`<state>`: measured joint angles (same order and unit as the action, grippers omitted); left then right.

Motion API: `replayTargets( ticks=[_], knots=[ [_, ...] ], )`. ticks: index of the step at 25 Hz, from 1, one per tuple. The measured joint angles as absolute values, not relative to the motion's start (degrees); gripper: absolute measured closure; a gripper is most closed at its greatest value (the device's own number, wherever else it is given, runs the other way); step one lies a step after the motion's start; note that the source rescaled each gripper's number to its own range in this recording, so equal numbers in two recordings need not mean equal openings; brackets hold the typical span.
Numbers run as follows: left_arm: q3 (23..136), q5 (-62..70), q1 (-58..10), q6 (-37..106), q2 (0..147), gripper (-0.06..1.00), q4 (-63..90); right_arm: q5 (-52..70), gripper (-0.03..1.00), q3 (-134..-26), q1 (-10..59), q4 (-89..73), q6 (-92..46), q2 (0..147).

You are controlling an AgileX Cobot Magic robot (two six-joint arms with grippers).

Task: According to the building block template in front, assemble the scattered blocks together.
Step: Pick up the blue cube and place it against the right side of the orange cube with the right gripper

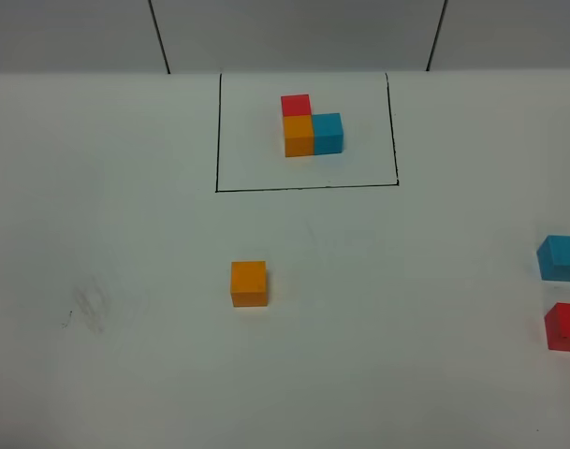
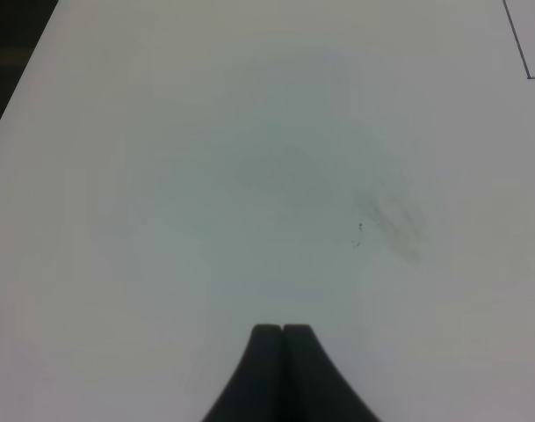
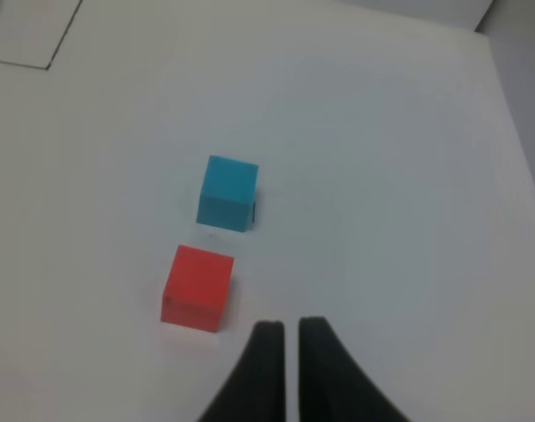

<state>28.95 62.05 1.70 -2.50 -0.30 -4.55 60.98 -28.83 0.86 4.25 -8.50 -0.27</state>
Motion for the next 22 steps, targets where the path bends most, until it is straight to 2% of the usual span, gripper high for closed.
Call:
replayTargets(
  ticks=[22],
  knots=[
    [29.0, 62.1, 1.7, -2.4, -0.3, 0.94, -4.5, 61.0, 0.96, -28.8, 0.9, 4.2, -8.5, -0.3]
  ],
)
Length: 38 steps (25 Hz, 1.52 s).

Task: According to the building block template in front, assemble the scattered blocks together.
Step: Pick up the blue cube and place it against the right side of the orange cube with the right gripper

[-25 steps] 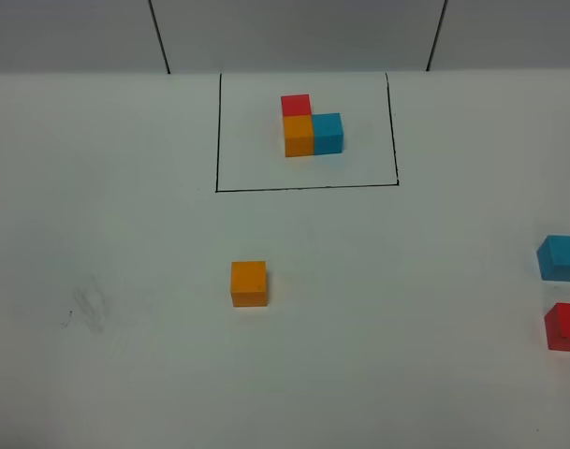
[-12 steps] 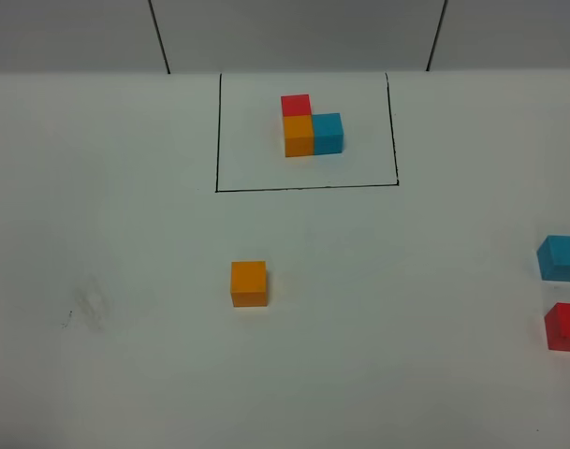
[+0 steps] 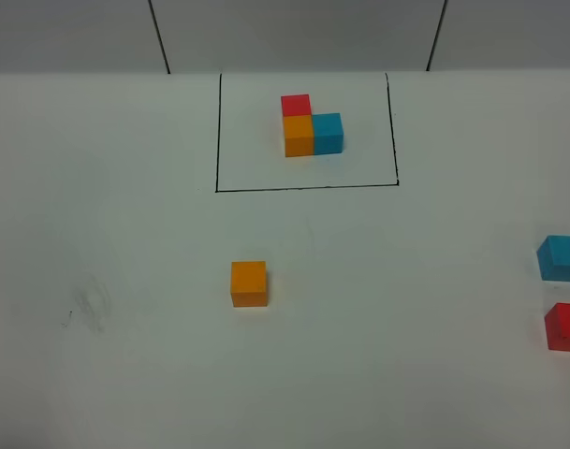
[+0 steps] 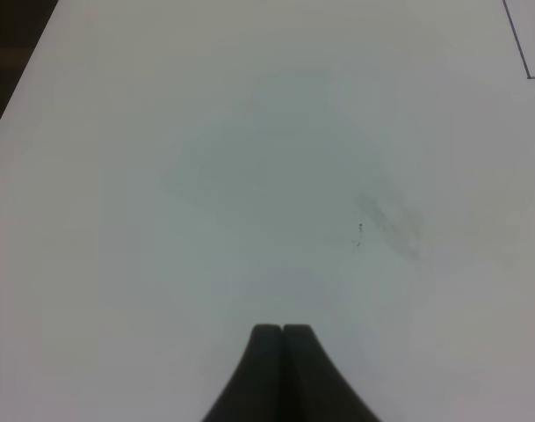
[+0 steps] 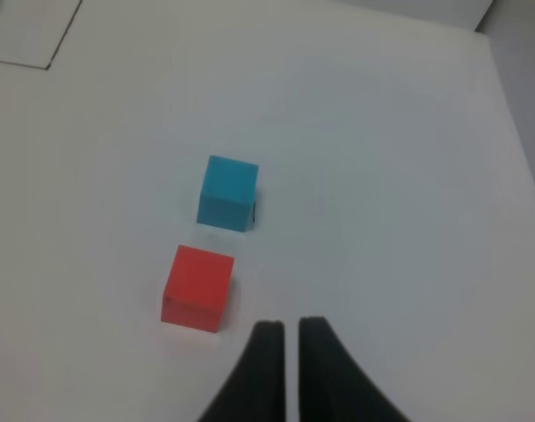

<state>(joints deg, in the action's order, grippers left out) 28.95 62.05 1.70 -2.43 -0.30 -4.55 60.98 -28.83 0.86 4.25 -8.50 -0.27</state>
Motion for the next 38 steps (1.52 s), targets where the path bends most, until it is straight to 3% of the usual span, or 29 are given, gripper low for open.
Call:
replayTargets(
  ticks=[38],
  knots=[
    [29.0, 62.1, 1.7, -2.4, -0.3, 0.94, -4.5, 61.0, 0.96, -28.8, 0.9, 4.2, -8.5, -0.3]
  ],
)
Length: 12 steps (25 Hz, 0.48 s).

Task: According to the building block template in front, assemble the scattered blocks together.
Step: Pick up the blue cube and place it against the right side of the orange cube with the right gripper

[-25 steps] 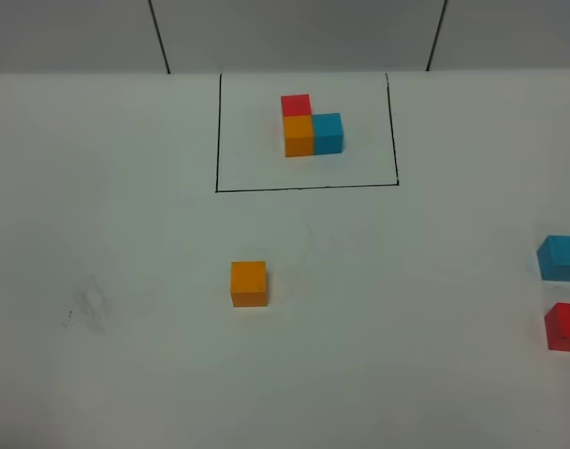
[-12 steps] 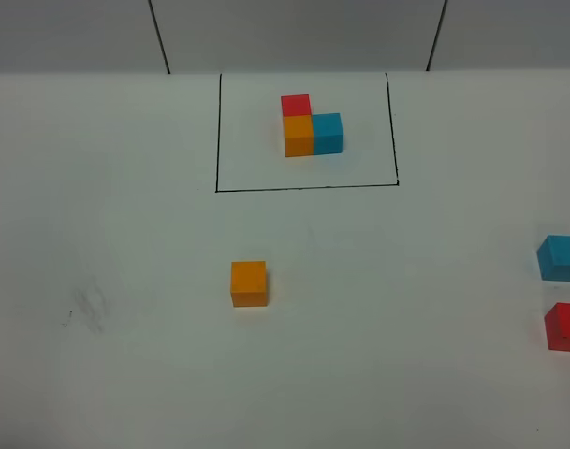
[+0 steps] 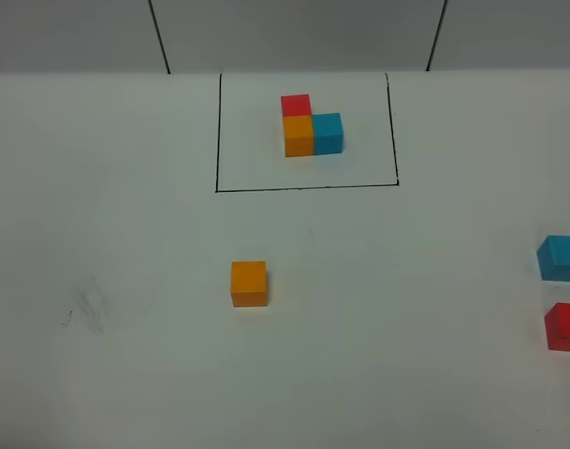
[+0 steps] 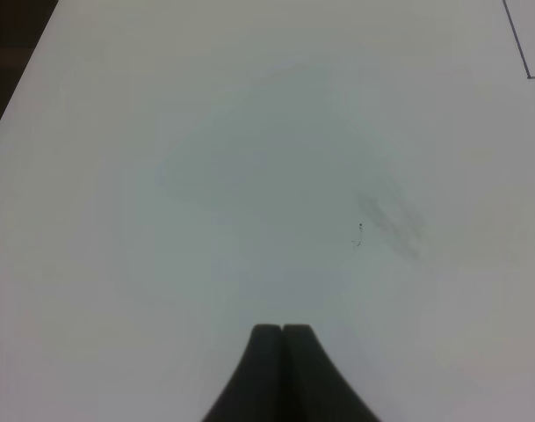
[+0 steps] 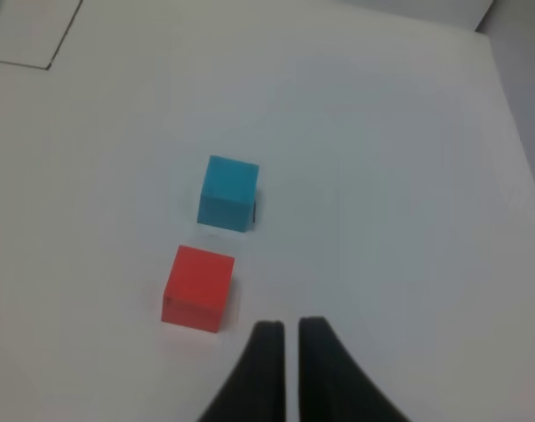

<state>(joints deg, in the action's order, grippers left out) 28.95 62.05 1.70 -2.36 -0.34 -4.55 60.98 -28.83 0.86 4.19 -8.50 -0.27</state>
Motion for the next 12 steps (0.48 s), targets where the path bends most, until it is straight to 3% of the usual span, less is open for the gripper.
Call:
replayTargets(
  ticks=[3, 5, 7, 12],
  knots=[
    [29.0, 62.1, 1.7, -2.4, -0.3, 0.94, -4.5, 61.0, 0.92, -28.8, 0.9, 4.2, -8.5, -0.3],
    [29.0, 62.1, 1.7, -2.4, -0.3, 0.94, -4.5, 61.0, 0.83, -28.8, 0.9, 4.1, -8.5, -0.3],
    [29.0, 62.1, 1.7, -2.4, -0.3, 0.94, -4.5, 61.0, 0.7, -28.8, 0.9, 3.9, -8.5, -0.3],
    [29.0, 62.1, 1.7, -2.3, -0.3, 0.94, -4.5, 61.0, 0.19, -28.8, 0.9, 3.6, -8.5, -0.3]
  ],
)
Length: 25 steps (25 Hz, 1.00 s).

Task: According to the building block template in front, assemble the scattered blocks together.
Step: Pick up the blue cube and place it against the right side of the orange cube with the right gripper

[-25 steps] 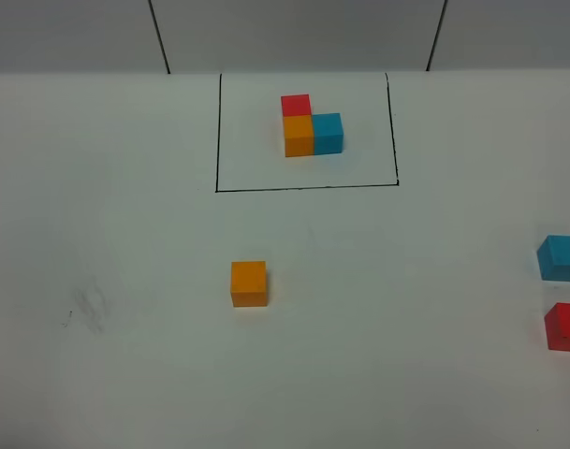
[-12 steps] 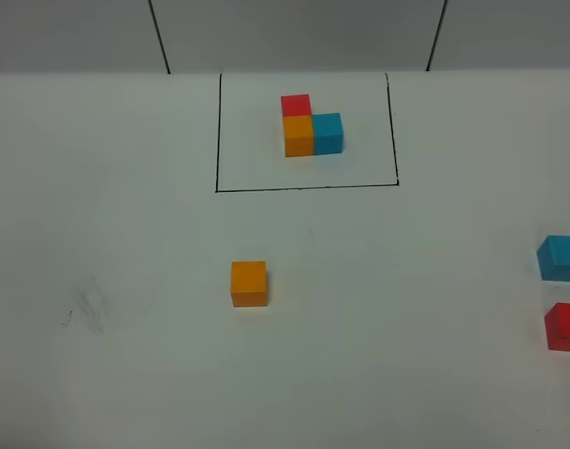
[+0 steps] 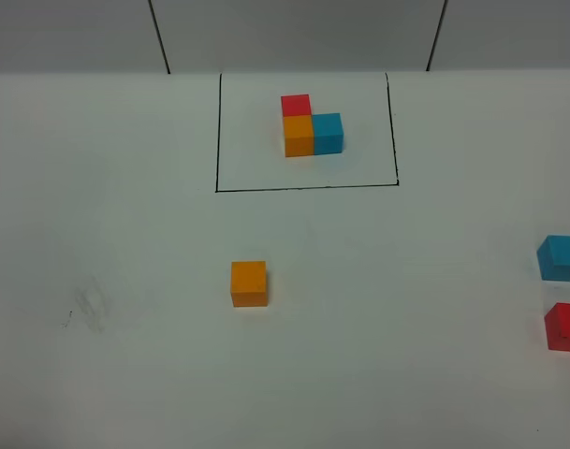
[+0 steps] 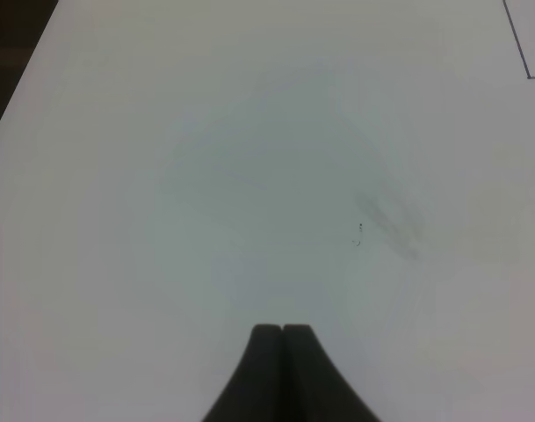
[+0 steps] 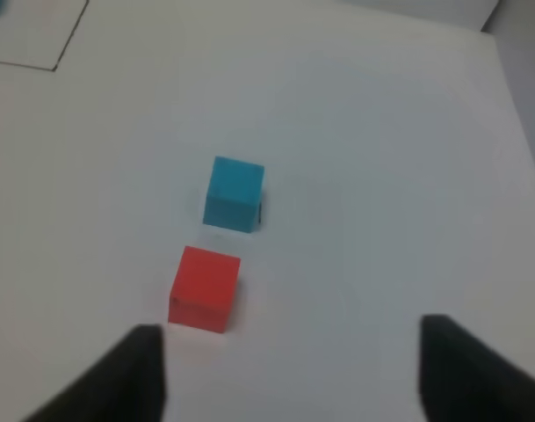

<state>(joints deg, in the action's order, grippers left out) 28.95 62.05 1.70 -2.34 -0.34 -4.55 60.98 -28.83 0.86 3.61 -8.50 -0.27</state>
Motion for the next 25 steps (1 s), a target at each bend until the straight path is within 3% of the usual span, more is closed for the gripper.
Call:
replayTargets(
  ticks=[3, 7, 15, 25],
  knots=[
    [29.0, 62.1, 1.7, -2.3, -0.3, 0.94, -4.5, 61.0, 0.01, -28.8, 0.9, 3.6, -8.0, -0.3],
    [29.0, 62.1, 1.7, -2.3, -0.3, 0.94, -4.5, 61.0, -0.03, -28.8, 0.9, 3.6, -6.7, -0.3],
    [29.0, 62.1, 1.7, -2.3, -0.3, 0.94, -4.5, 61.1, 0.09, -28.8, 0.9, 3.6, -5.3, -0.3],
    [29.0, 62.1, 1.7, -2.3, -0.3, 0.94, -4.5, 62.4, 0.11, -33.4, 0.9, 3.6, -4.2, 6.2]
  ],
)
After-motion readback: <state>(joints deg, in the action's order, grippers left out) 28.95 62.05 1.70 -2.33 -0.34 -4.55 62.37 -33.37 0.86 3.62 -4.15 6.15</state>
